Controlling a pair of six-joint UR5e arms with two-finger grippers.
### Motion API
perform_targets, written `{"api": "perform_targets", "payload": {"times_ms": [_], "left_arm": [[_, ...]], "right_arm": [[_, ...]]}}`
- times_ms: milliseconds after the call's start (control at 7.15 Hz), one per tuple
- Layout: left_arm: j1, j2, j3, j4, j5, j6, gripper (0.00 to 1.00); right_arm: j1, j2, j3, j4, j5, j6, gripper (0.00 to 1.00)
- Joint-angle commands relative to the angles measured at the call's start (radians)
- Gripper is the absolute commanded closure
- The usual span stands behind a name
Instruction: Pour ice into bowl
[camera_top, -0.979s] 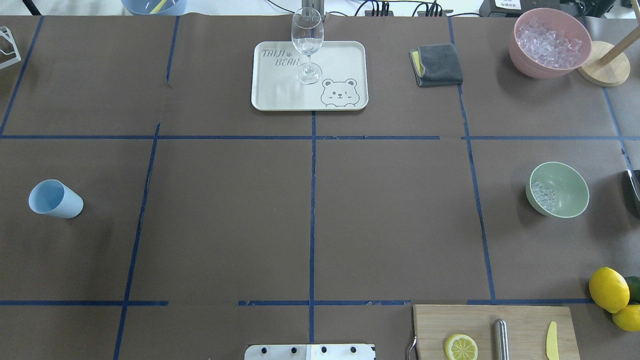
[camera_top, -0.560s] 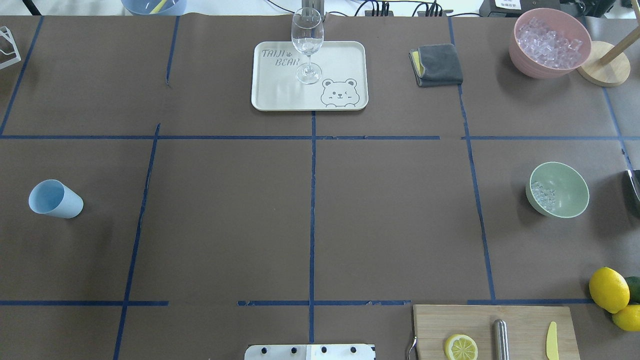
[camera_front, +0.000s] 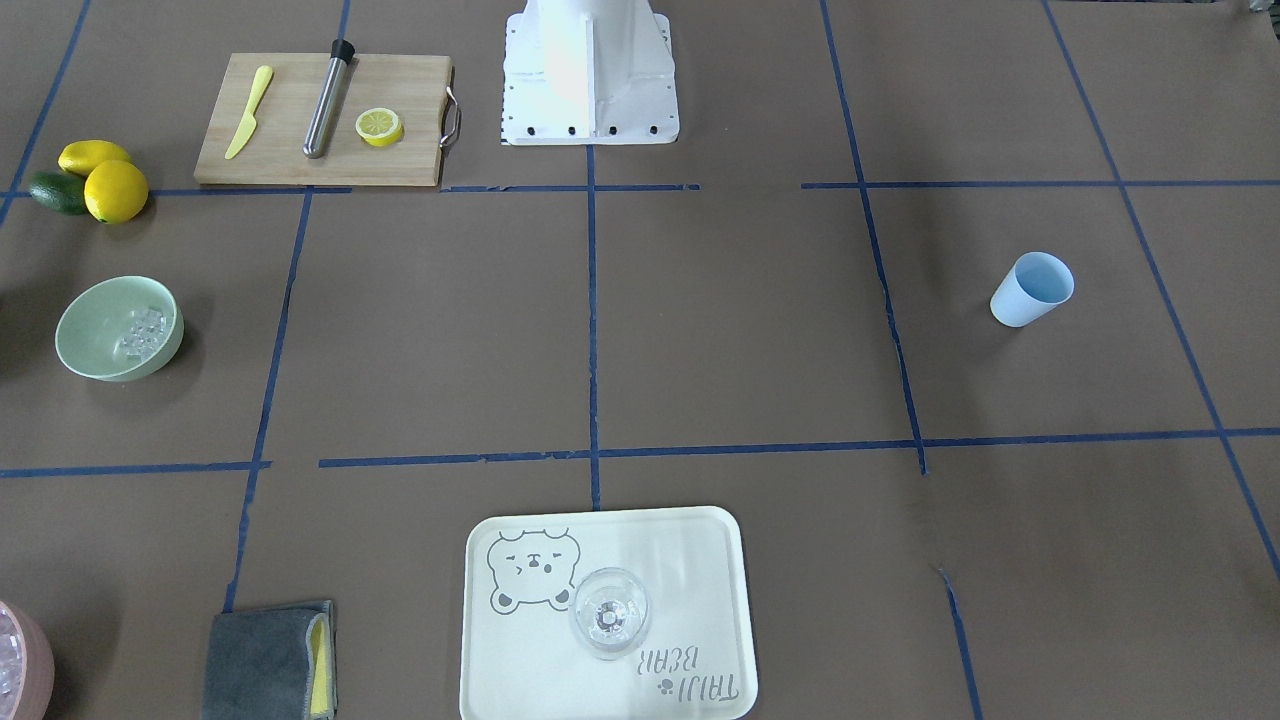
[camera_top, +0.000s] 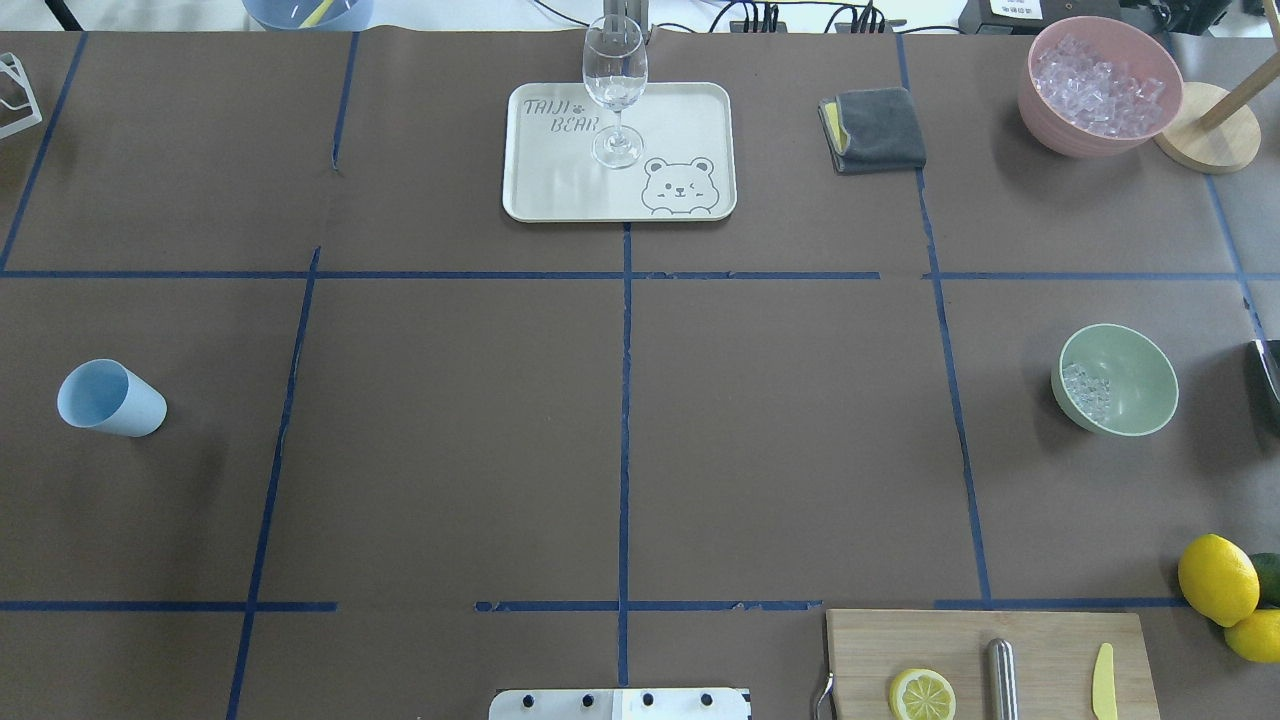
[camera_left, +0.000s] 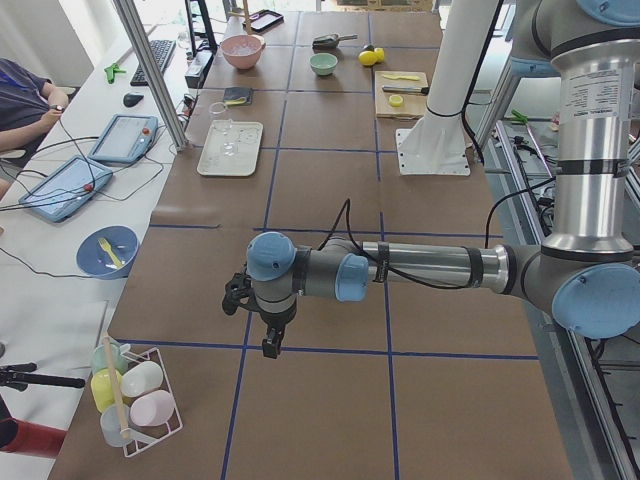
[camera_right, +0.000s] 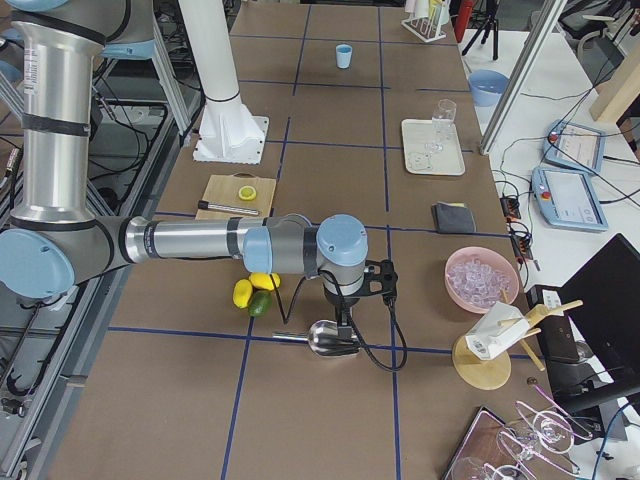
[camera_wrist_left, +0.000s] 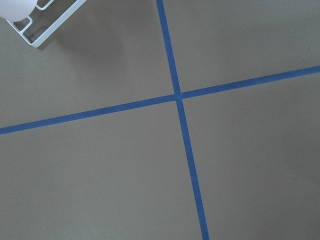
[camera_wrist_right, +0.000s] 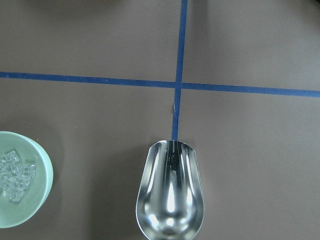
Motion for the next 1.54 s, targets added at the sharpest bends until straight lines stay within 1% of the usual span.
{"api": "perform_targets", "payload": {"times_ms": [0, 140, 280, 560, 840, 1399], "left_arm": [[-0.014, -0.001, -0.001, 0.038, -0.001, -0.005, 0.0], [-0.02, -0.007, -0.002, 0.057, -0.001, -0.005, 0.0], [-0.024, -0.001, -0.004, 0.057, -0.001, -0.005, 0.0], [-0.024, 0.0, -0.005, 0.055, 0.0, -0.005, 0.0], [-0.024, -0.003, -0.005, 0.055, 0.002, -0.005, 0.0], [-0.024, -0.008, -0.005, 0.055, 0.0, -0.005, 0.0]], "right_arm": [[0.0, -0.004, -0.003, -0.009, 0.034, 0.003, 0.0], [0.0, -0.006, -0.003, -0.008, 0.05, 0.008, 0.0], [0.0, -0.006, -0.003, -0.005, 0.047, 0.037, 0.0], [0.0, -0.007, -0.003, 0.0, 0.032, 0.063, 0.0], [-0.001, -0.007, -0.003, 0.006, -0.011, 0.063, 0.0], [-0.001, -0.003, -0.003, 0.006, -0.011, 0.063, 0.0]]}}
